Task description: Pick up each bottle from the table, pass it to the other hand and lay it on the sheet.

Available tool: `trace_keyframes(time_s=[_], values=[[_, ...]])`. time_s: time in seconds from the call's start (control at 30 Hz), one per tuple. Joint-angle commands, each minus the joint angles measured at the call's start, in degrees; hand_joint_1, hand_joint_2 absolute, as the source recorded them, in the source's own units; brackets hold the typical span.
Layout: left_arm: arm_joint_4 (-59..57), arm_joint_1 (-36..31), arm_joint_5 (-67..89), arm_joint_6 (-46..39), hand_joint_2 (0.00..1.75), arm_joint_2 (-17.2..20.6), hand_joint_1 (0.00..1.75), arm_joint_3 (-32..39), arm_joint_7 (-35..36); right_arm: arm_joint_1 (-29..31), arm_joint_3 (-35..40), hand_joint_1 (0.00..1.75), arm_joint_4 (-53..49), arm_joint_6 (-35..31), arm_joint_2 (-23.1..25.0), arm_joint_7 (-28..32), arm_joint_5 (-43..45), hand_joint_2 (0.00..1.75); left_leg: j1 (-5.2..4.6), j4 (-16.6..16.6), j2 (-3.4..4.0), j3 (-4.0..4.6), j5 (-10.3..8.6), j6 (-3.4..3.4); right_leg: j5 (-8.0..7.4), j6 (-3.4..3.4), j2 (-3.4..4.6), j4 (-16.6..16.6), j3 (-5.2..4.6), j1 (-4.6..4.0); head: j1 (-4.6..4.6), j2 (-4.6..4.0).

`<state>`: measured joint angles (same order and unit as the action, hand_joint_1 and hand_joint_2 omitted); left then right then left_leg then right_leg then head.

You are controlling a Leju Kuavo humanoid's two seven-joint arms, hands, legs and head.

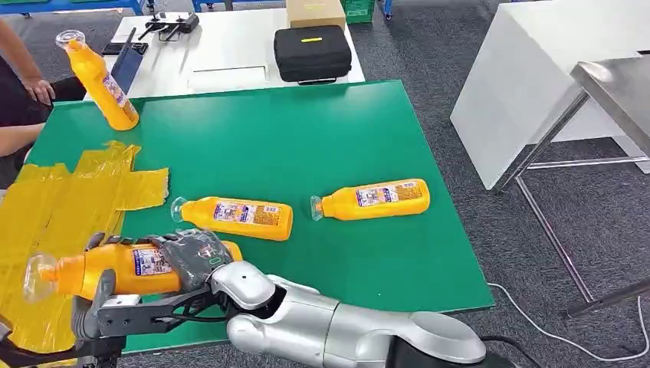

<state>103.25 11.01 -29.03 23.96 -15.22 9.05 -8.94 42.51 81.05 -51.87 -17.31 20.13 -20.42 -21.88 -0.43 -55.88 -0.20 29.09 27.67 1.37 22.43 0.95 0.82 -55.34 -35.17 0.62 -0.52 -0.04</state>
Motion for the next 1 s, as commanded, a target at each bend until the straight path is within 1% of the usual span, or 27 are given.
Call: trace_keyframes(time_s=[0.03, 0.13, 0.2, 0.23, 0.27, 0.3, 0.33, 0.37, 0.4, 0.43, 0.47, 0.5, 0.57, 0.63, 0.67, 0.7, 0.73, 0.77, 0.8, 0.87, 0.93, 0.97, 1.0], values=[[-2.92, -4.99, 1.63, 0.28, 1.75, 1.88, 1.75, -7.53, -1.49, 1.02, 3.86, 1.75, 6.36, 0.69, -0.13, -0.75, 1.12, 1.75, 0.05, 0.04, -0.27, -0.05, -0.04, -0.07, 0.05, -0.02, -0.32, 0.05, 0.15, -0.05, -0.02, 0.00], [-2.38, -4.99, 1.77, 0.24, 1.75, 1.56, 1.75, -7.30, -1.73, 1.20, 4.07, 1.75, 6.14, 1.23, -0.13, -1.09, 0.99, 1.75, 0.12, 0.01, -0.37, -0.12, -0.01, -0.13, 0.08, -0.04, -0.45, 0.07, 0.27, -0.13, -0.02, 0.00], [-2.38, -4.99, 1.77, 0.24, 1.75, 1.56, 1.75, -7.30, -1.73, 1.20, 4.07, 1.75, 6.14, 1.23, -0.13, -1.09, 0.99, 1.75, 0.07, 0.01, -0.27, -0.05, -0.02, -0.08, 0.05, -0.02, -0.31, 0.06, 0.15, -0.08, -0.02, 0.00], [-1.89, -4.95, 1.85, -0.05, 1.75, 1.16, 1.75, -6.53, -2.01, 1.85, 5.09, 1.75, 6.23, 1.98, -0.13, -1.61, -0.95, 1.75, 0.13, 0.01, -0.36, -0.14, 0.00, -0.13, 0.09, -0.04, -0.44, 0.08, 0.29, -0.15, -0.02, 0.00], [-1.65, -4.94, 1.94, -0.08, 1.75, 0.96, 1.75, -5.92, -2.19, 1.59, 4.43, 0.00, 6.14, 3.44, -0.13, -1.41, -0.90, 1.75, 0.08, 0.01, -0.30, -0.08, -0.01, -0.09, 0.07, -0.03, -0.36, 0.06, 0.20, -0.10, 0.00, 0.00], [-1.55, -4.89, 1.98, -0.04, 1.75, 0.94, 1.75, -5.69, -2.24, 1.88, 4.52, 0.00, 6.19, 3.62, -0.13, -1.49, -1.45, 1.75, 0.07, 0.00, -0.27, -0.06, -0.01, -0.08, 0.06, -0.03, -0.32, 0.04, 0.16, -0.09, 0.00, 0.00], [-1.15, -4.74, 2.56, -0.31, 1.75, 0.80, 1.75, -4.69, -2.62, 1.77, 3.40, 0.00, 6.07, 2.64, -0.13, -0.86, -0.97, 0.00, 0.03, 0.02, -0.22, -0.04, -0.02, -0.07, 0.05, -0.02, -0.27, 0.03, 0.12, -0.05, -0.02, 0.00], [-0.19, -4.10, 4.16, -1.33, 1.75, 0.54, 1.75, -3.14, -4.10, 2.62, 2.77, 0.00, 6.59, 1.30, -0.13, 0.15, -0.81, 0.00, 0.09, -0.01, -0.25, -0.05, 0.00, -0.10, 0.06, -0.03, -0.30, 0.05, 0.17, -0.10, 0.00, 0.00], [0.32, -3.74, 4.14, -0.90, 1.75, 0.65, 1.75, -2.44, -4.02, 3.19, 2.45, 0.00, 6.88, 1.64, -0.13, 0.58, -0.32, 0.00, 0.05, 0.01, -0.18, -0.03, -0.01, -0.08, 0.04, -0.02, -0.23, 0.04, 0.11, -0.06, -0.02, 0.00], [0.82, -3.52, 4.82, -1.01, 1.75, 0.17, 1.75, -0.92, -4.72, 3.53, 1.30, 0.00, 7.21, 0.23, -0.13, 2.17, 1.61, 0.00, 0.05, -0.01, -0.15, -0.01, -0.01, -0.07, 0.03, -0.02, -0.18, 0.03, 0.08, -0.07, -0.02, 0.00], [1.32, -3.32, 5.50, -1.22, 1.75, -0.10, 1.75, 0.34, -5.49, 4.24, 0.52, 0.00, 7.81, -0.84, -0.13, 3.41, 2.65, 0.00, 0.17, -0.05, -0.23, -0.15, 0.07, -0.17, 0.10, -0.06, -0.32, 0.04, 0.28, -0.19, 0.00, 0.00], [1.60, -3.15, 5.42, -0.73, 1.75, -0.03, 1.75, 0.88, -5.45, 4.84, 0.14, 0.00, 8.30, -0.47, -0.13, 4.05, 3.20, 0.00, 0.09, -0.04, -0.16, -0.04, 0.02, -0.10, 0.06, -0.03, -0.22, 0.01, 0.14, -0.10, 0.00, 0.00], [2.31, -2.88, 6.63, -1.26, 1.75, -0.67, 1.75, 2.77, -6.40, 5.34, -1.92, 0.00, 9.23, -3.57, -0.13, 5.87, 4.35, 0.00, 0.13, -0.08, -0.15, -0.07, 0.06, -0.14, 0.08, -0.05, -0.23, -0.01, 0.18, -0.14, 0.00, 0.00], [2.93, -2.58, 7.39, -1.36, 1.75, -0.96, 1.75, 4.03, -6.92, 5.88, -3.70, 0.00, 10.26, -4.85, -0.13, 7.13, 4.76, 0.00, 0.08, -0.05, -0.08, 0.01, 0.02, -0.08, 0.03, -0.02, -0.13, -0.01, 0.07, -0.08, 0.02, 0.00], [3.18, -2.55, 7.78, -1.21, 1.75, -1.32, 1.75, 4.91, -7.21, 5.81, -5.77, 0.00, 10.81, -6.07, -0.13, 9.09, 5.22, 0.00, 0.11, -0.07, -0.09, -0.03, 0.05, -0.12, 0.06, -0.04, -0.15, -0.02, 0.13, -0.11, -0.02, 0.00], [3.43, -2.57, 8.68, -1.70, 1.75, -1.62, 1.75, 5.51, -7.65, 5.91, -6.64, 0.00, 11.22, -6.77, -0.13, 9.80, 4.94, 0.00, 0.16, -0.08, -0.09, -0.12, 0.09, -0.16, 0.08, -0.05, -0.18, -0.01, 0.23, -0.17, 0.00, 0.00], [3.70, -2.49, 8.93, -1.68, 1.75, -1.79, 1.75, 5.90, -7.82, 6.10, -7.65, 0.00, 11.62, -6.75, -0.13, 10.37, 4.64, 0.00, 0.09, -0.05, -0.07, 0.04, 0.01, -0.08, 0.01, -0.02, -0.10, 0.00, 0.06, -0.08, 0.00, 0.00], [4.45, -2.48, 11.31, -2.96, 1.75, -2.58, 1.75, 7.14, -9.31, 5.77, -10.26, 0.00, 11.45, -7.23, -0.13, 11.82, 3.52, 0.00, 0.13, -0.07, -0.08, -0.04, 0.06, -0.12, 0.06, -0.04, -0.15, -0.02, 0.15, -0.12, 0.00, 0.00], [4.73, -2.43, 11.70, -3.17, 1.75, -2.58, 1.75, 7.44, -9.56, 5.95, -11.05, 0.00, 11.40, -7.16, -0.13, 12.12, 3.19, 0.00, 0.09, -0.06, -0.17, -0.01, 0.03, -0.09, 0.05, -0.03, -0.20, -0.03, 0.13, -0.07, 0.00, 0.00], [6.18, -2.60, 16.77, -6.12, 1.75, -3.15, 1.75, 8.87, -12.46, 5.09, -14.94, 0.00, 10.41, -7.75, -0.13, 13.78, 0.79, 0.00, 0.16, -0.09, 0.02, -0.05, 0.10, -0.12, 0.05, -0.04, -0.02, -0.04, 0.14, -0.12, 0.00, 0.00], [7.50, -2.85, 22.02, -8.95, 1.75, -3.32, 1.75, 9.43, -14.71, 3.87, -19.40, 0.00, 8.89, -7.97, -0.13, 16.48, -1.95, 0.00, 0.11, -0.06, -0.07, 0.03, 0.04, -0.08, 0.03, -0.02, -0.09, -0.04, 0.06, -0.05, 0.00, 0.00], [8.68, -2.94, 27.86, -12.78, 1.75, -3.61, 1.75, 9.42, -17.20, 1.73, -25.13, 0.00, 6.68, -7.79, -0.13, 18.14, -6.83, 0.00, 0.17, -0.09, -0.09, -0.04, 0.09, -0.12, 0.08, -0.05, -0.14, -0.05, 0.16, -0.11, 0.02, 0.00], [9.28, -2.82, 29.15, -13.68, 1.75, -3.54, 1.75, 9.00, -17.37, 0.15, -28.96, 0.00, 4.59, -5.83, -0.14, 18.87, -10.45, 0.00, 0.15, -0.07, -0.13, 0.02, 0.05, -0.10, 0.05, -0.04, -0.16, -0.03, 0.11, -0.09, 0.00, 0.00]])
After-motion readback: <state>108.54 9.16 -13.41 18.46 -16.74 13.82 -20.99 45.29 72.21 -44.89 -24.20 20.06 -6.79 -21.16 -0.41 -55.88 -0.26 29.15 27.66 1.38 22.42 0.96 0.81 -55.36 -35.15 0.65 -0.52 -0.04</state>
